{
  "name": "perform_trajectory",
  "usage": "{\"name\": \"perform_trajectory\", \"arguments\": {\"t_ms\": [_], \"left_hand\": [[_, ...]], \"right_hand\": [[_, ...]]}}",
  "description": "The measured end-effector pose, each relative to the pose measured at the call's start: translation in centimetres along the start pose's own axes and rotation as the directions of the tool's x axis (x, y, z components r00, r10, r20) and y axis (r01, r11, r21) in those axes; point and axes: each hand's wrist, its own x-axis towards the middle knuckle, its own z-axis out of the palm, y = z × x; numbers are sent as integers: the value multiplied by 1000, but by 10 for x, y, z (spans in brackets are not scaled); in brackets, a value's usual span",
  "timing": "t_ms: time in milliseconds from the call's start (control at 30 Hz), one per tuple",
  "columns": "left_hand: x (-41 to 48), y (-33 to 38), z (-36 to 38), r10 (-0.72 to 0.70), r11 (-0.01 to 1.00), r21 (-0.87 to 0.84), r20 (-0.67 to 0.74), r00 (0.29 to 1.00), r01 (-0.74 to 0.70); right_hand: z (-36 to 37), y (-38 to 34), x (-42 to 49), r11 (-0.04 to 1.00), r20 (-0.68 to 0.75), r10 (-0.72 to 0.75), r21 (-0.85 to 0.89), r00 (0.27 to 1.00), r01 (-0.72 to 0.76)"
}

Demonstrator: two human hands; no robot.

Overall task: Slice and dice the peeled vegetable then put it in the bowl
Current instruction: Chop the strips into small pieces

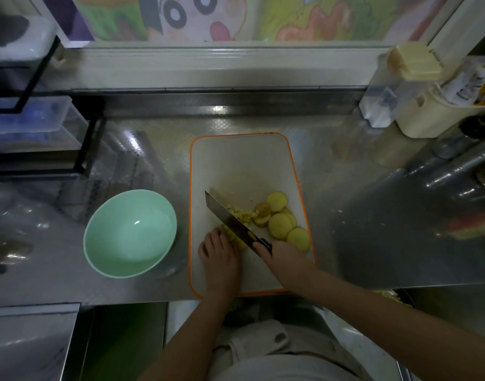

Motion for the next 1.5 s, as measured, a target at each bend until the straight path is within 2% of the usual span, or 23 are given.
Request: {"name": "perform_trajectory", "arguments": {"t_ms": [100,367,500,600,767,933,1100,1200,1367,1500], "left_hand": [[-1,-1,2,23,999,31,-4,1000,-23],[0,-3,4,50,998,50,-23,998,-49],[0,-3,5,39,999,14,-17,999,-39],[0,-2,5,47,999,5,-7,999,-47],[1,-2,1,37,999,-6,69,997,-36],[1,-1,2,41,998,35,73,996,-44],[1,-1,-1,45,999,12,50,998,-45],[1,0,-4,36,999,3,73,997,-36],[2,1,-4,1,1000,-3,88,996,0],[2,4,-10,4,1000,-22,100,995,-2]], "right_hand": [[-1,-5,0,1000,26,16,-15,1000,-15],[2,-9,1,996,-67,13,-84,998,-19],[4,-9,3,995,-53,19,-95,998,-24],[6,-6,4,998,-49,25,-57,998,-28],[8,-13,10,997,39,72,-13,997,-71],[12,-9,10,999,-38,18,-29,999,-19],[10,-4,16,999,44,26,-25,999,-25],[8,1,21,998,29,23,51,999,-24],[2,0,18,999,53,-41,22,998,40],[-4,-9,23,996,32,1,85,999,-3]]}}
